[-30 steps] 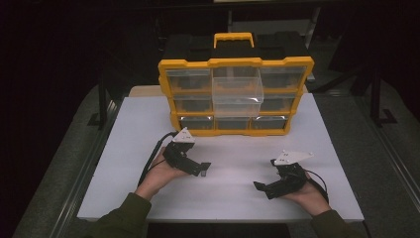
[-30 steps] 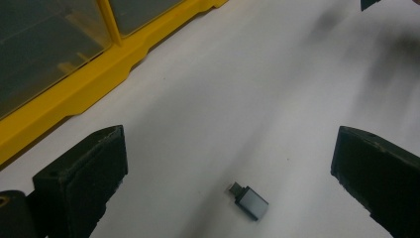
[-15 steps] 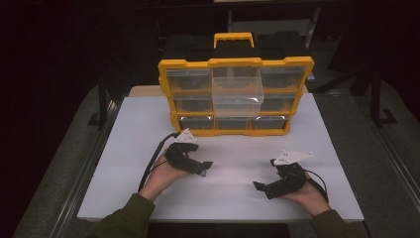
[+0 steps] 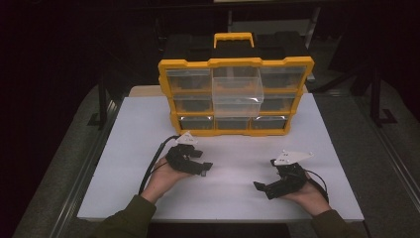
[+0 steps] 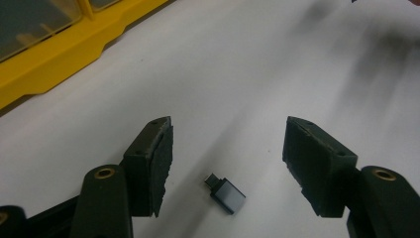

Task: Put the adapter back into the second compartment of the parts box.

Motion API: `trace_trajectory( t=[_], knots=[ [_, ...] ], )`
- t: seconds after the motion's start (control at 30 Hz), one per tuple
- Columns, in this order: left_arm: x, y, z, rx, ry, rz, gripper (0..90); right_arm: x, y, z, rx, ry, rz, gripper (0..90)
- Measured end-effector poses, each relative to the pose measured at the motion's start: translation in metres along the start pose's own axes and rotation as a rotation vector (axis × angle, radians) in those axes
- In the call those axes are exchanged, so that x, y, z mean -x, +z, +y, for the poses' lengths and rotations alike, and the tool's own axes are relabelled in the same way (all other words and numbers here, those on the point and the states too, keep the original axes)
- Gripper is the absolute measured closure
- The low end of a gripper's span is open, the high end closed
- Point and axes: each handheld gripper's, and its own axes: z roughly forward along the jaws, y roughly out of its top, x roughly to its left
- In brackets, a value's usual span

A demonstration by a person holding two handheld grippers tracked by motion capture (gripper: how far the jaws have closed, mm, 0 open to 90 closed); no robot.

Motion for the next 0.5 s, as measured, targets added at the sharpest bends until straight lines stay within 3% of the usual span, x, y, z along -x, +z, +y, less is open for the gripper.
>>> trace_trajectory(
  t=[0.5],
  knots=[
    [0.0022,0.0097,-0.0077,-0.059,-0.038,0.003,49.4,0.0,-0.0002,-0.0006,-0.001,-0.002,0.002,0.0]
  ],
)
